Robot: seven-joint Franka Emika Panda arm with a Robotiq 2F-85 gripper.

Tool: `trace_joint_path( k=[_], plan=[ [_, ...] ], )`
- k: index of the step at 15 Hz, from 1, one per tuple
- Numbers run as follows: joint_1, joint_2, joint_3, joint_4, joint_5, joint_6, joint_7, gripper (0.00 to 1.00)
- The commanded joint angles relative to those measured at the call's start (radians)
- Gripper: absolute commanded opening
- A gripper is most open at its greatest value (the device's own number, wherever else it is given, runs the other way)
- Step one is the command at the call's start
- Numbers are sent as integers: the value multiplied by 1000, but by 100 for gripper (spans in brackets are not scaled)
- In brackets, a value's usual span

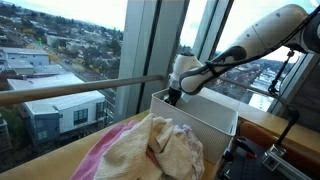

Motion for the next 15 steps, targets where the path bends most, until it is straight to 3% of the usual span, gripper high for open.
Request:
trace_joint_path(
  k=[1, 5, 10, 11, 15],
  plan=[
    [-8, 68, 2, 102, 10, -17, -20, 74],
    [9, 81, -13, 122, 1, -30, -2, 42],
    [70, 15, -58, 12, -27, -6, 69, 5],
    [88, 4, -70, -13, -35, -1, 94, 1],
    [199, -140, -120, -204, -85, 19, 229, 1]
  ],
)
